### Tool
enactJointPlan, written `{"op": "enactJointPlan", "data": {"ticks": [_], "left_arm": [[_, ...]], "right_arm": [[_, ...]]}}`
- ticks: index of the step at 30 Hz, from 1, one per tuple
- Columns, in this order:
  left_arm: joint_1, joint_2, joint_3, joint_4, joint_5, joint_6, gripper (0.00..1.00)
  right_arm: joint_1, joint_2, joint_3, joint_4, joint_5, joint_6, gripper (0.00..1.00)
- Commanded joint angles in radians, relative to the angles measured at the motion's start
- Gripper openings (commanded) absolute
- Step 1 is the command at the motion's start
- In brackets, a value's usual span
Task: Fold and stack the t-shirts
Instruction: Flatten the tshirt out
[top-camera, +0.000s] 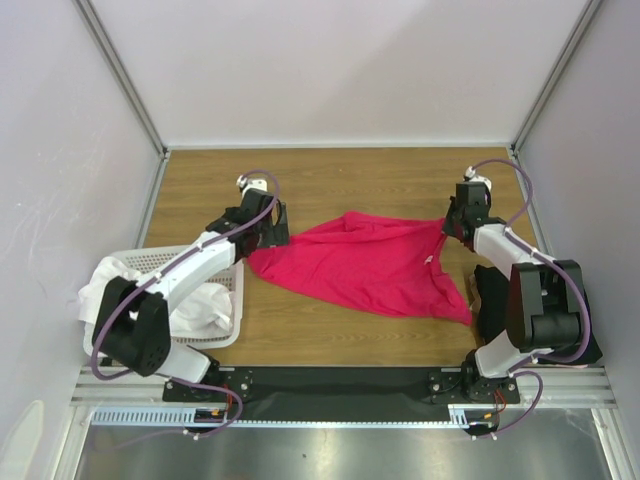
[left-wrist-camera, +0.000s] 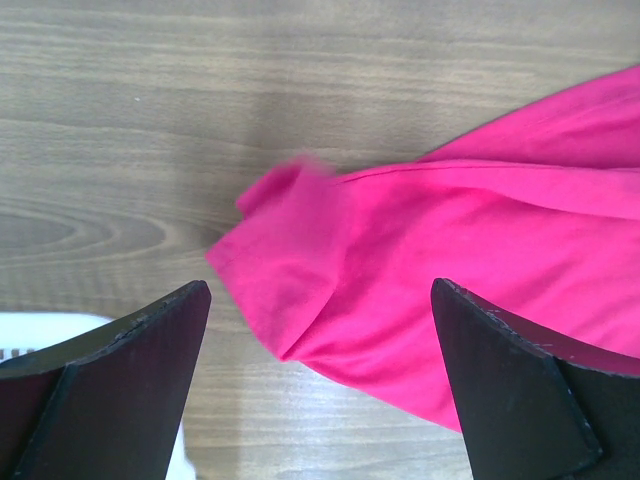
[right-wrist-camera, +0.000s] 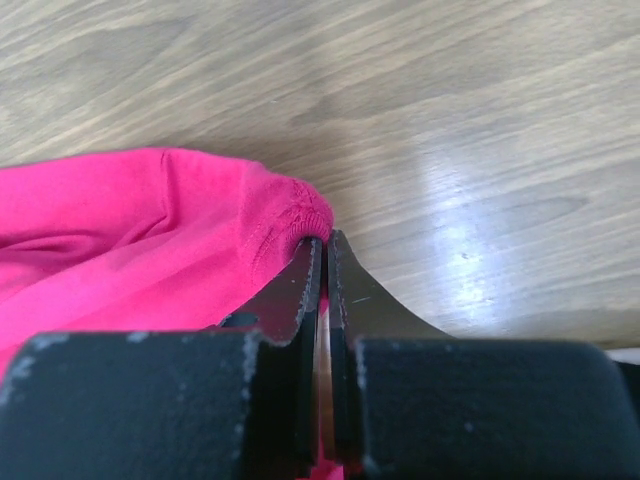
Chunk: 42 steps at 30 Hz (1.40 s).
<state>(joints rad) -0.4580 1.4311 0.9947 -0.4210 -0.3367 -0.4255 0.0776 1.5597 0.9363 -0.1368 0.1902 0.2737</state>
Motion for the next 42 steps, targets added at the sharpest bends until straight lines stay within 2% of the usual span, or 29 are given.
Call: {"op": "enactJointPlan", "data": {"ticks": [1,9,19,23,32,35,36,38,39,42], "left_arm": [[-0.010,0.035,0.050,0.027,-0.024,0.002,0.98],[-0.011,0.129,0.087,0.070,-0.076,-0.010,0.98],[-0.011,0.353,0.246,0.126,-0.065,-0.022,0.91],[-0.011,0.423,0.280,0.116,-0.110,-0.010,0.84],[-0.010,0.511,0.297,0.157,-0.102,0.004,0.70],[-0.010,0.514,0.294,0.160,-0.107,0.007,0.56],[-0.010,0.511,0.291,0.163,-0.107,0.007,0.47],[-0.010,0.493,0.286,0.168,-0.120,0.007,0.38],[-0.010,0.483,0.285,0.166,-0.131,0.007,0.25],[-0.010,0.447,0.292,0.148,-0.179,0.008,0.17]], "right_arm": [[-0.032,-0.047,-0.011,0.025,0.008,-0.016,0.00],[-0.068,-0.058,-0.039,0.026,0.009,-0.019,0.00],[-0.101,-0.069,-0.063,-0.007,0.020,0.002,0.00],[-0.110,-0.072,-0.065,-0.004,0.025,-0.001,0.00],[-0.125,-0.044,-0.042,-0.004,0.017,0.007,0.00],[-0.125,-0.050,-0.042,-0.009,0.015,0.004,0.00],[-0.125,-0.052,-0.042,-0.012,0.015,0.005,0.00],[-0.125,-0.056,-0.044,-0.012,0.014,0.010,0.00],[-0.125,-0.058,-0.045,-0.014,0.014,0.012,0.00],[-0.125,-0.067,-0.047,-0.015,0.018,0.015,0.00]]}}
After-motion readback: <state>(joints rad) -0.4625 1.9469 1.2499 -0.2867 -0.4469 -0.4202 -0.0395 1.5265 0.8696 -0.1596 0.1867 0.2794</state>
